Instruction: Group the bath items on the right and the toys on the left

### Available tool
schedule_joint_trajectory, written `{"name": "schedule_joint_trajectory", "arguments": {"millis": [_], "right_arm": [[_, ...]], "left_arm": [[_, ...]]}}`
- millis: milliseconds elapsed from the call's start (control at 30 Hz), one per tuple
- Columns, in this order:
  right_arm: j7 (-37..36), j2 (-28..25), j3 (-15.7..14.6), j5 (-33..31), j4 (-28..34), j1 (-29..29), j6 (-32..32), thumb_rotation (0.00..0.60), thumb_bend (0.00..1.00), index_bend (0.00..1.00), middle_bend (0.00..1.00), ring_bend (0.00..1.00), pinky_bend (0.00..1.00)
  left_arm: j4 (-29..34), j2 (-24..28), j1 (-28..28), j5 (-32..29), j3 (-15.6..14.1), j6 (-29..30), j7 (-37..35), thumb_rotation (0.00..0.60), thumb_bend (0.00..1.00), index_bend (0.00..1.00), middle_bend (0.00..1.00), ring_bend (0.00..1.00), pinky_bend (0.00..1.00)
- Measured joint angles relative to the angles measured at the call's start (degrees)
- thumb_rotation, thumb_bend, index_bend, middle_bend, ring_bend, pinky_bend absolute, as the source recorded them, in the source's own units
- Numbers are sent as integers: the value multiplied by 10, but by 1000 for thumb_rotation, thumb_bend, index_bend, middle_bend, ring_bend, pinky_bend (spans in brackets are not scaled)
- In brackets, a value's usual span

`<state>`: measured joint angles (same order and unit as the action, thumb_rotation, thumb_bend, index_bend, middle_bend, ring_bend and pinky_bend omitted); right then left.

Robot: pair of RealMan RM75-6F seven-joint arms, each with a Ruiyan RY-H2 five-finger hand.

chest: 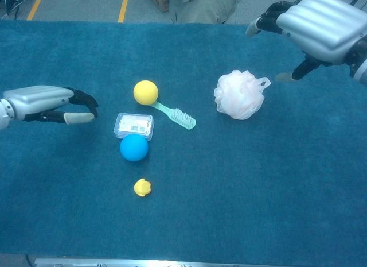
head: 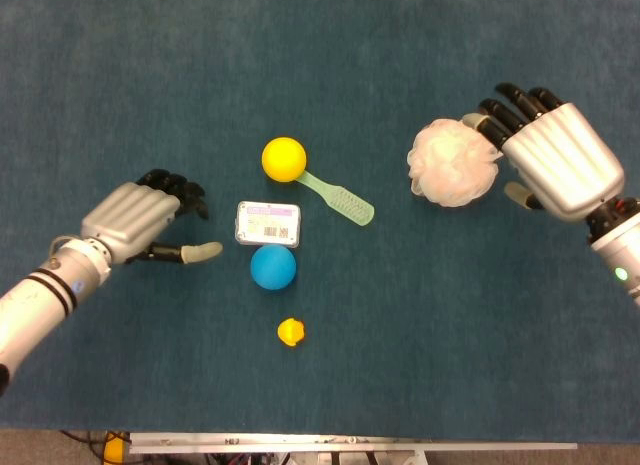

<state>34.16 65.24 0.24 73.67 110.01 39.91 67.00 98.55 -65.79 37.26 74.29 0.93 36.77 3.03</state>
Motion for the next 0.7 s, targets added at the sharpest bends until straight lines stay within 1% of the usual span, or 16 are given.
{"name": "schedule_joint_trajectory", "arguments": {"millis": [167,367,700], "right_arm": [[-22,-4,2,7,-15,-9,-9,600,113,252,278,162,303],[-44,-10,7,16,-27,-17,-19,600,113,252,278,162,303],[-64,-15,15,27,-39,-30,-27,600,113,252,278,162,303]], "left_arm": [[-8,-36,12,-36,-5,0,40,0,23,249,121,53,38],[-11,-61,20,-54,-11,12,67,0,23,249,116,53,38],[-7,-89,33,-72,-7,22,76,0,23,249,116,53,38]]}}
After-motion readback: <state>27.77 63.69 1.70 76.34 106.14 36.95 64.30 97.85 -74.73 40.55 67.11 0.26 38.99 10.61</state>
